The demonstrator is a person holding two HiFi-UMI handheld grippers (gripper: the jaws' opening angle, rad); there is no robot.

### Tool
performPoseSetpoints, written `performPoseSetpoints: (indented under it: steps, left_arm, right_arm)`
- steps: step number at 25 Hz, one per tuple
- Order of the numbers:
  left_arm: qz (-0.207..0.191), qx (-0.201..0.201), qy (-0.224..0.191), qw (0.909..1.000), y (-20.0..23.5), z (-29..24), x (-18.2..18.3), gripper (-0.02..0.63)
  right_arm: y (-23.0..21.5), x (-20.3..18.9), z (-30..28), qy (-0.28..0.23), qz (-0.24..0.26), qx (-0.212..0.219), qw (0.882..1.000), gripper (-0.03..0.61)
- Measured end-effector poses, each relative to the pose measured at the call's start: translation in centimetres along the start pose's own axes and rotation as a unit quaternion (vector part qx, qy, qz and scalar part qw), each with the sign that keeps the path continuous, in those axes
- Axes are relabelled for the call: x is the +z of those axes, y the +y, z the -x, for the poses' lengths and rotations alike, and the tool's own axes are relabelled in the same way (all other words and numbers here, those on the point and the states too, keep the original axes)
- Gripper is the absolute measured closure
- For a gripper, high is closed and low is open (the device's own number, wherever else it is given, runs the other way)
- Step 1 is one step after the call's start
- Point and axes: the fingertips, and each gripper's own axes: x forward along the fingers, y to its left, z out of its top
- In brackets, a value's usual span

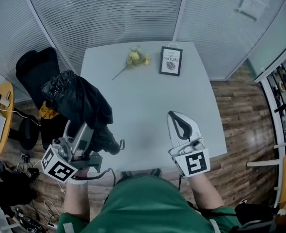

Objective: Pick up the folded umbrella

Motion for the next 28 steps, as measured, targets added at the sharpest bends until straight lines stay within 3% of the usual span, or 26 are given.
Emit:
performPoseSetpoints:
  steps: [28]
  left_arm:
    - [-0.012,0.002,0.034,0.9993,-0.7,0.1,-0.9,0.331]
  right_arm:
    - [0.6,1.2,0.5,-0.016,-0.014,0.003,1.000,0.577]
